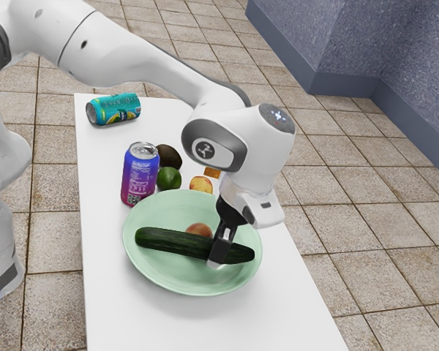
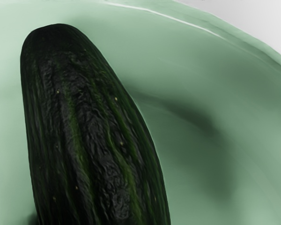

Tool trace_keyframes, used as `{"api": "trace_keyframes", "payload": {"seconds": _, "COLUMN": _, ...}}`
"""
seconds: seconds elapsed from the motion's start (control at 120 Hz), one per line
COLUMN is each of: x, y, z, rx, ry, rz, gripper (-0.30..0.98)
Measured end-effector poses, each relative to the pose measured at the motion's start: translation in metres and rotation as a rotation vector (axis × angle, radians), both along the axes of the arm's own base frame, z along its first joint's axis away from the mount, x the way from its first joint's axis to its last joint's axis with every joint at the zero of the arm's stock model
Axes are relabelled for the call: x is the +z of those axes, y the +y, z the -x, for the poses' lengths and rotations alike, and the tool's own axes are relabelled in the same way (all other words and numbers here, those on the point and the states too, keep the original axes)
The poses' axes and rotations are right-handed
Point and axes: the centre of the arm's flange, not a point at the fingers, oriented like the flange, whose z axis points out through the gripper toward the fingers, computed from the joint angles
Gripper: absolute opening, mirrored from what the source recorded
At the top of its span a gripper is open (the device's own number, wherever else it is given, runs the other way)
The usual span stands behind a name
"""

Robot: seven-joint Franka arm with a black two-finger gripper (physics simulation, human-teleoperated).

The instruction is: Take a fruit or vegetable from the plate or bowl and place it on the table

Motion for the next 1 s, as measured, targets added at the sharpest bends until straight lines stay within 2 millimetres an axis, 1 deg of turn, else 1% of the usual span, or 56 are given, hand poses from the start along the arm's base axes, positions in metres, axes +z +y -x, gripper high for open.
{"api": "trace_keyframes", "payload": {"seconds": 0.067, "x": 0.0, "y": 0.002, "z": -0.002, "rx": -0.001, "ry": -0.004, "rz": 0.003, "gripper": 0.69}}
{"api": "trace_keyframes", "payload": {"seconds": 0.233, "x": 0.0, "y": 0.019, "z": -0.013, "rx": 0.021, "ry": -0.012, "rz": 0.01, "gripper": 0.69}}
{"api": "trace_keyframes", "payload": {"seconds": 0.308, "x": -0.001, "y": 0.022, "z": -0.015, "rx": 0.024, "ry": -0.013, "rz": 0.011, "gripper": 0.69}}
{"api": "trace_keyframes", "payload": {"seconds": 0.633, "x": -0.011, "y": 0.011, "z": -0.014, "rx": -0.011, "ry": -0.001, "rz": 0.011, "gripper": 0.69}}
{"api": "trace_keyframes", "payload": {"seconds": 0.808, "x": -0.013, "y": 0.012, "z": -0.015, "rx": -0.012, "ry": 0.002, "rz": 0.013, "gripper": 0.69}}
{"api": "trace_keyframes", "payload": {"seconds": 1.0, "x": -0.022, "y": 0.014, "z": -0.019, "rx": -0.01, "ry": 0.016, "rz": 0.006, "gripper": 0.69}}
